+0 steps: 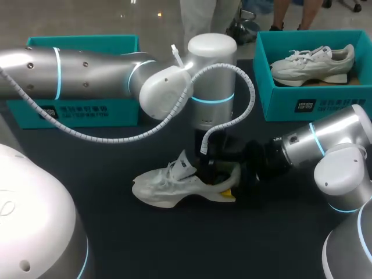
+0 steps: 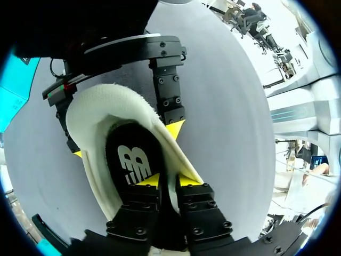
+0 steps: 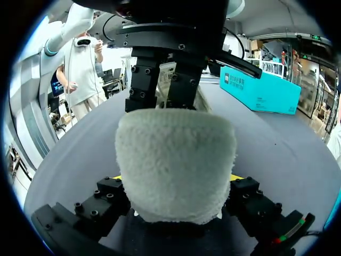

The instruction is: Take the shoe out of the shoebox, open the shoe tongue, remove and reinsert the insole, then place the shoe into the shoebox

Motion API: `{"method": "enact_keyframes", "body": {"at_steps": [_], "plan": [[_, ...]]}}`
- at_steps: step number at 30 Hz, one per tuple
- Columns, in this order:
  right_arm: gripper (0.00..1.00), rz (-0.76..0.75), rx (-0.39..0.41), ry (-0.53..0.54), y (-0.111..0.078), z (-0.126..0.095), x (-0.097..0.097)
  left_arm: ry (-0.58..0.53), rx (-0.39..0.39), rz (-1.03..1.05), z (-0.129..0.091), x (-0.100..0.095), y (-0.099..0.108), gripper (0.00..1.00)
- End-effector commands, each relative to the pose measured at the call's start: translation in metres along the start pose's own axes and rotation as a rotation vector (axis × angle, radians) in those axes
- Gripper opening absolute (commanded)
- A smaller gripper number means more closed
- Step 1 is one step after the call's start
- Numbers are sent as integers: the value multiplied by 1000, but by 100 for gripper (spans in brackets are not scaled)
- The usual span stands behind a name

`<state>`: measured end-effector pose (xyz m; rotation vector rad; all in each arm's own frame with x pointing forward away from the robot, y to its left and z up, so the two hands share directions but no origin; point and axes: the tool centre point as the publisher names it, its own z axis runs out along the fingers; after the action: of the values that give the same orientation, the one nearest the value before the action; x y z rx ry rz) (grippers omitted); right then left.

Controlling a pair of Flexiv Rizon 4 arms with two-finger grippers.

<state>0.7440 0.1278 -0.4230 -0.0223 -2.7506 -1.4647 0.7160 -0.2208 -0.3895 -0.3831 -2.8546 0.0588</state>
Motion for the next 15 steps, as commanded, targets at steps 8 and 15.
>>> {"method": "enact_keyframes", "body": {"at_steps": [8,15], "plan": [[0,2,5,-2,0,3,0,-51,-17,-15,14,-4,-4,38],[0,2,5,-2,0,3,0,-109,-33,-43,27,-12,-2,41]]}}
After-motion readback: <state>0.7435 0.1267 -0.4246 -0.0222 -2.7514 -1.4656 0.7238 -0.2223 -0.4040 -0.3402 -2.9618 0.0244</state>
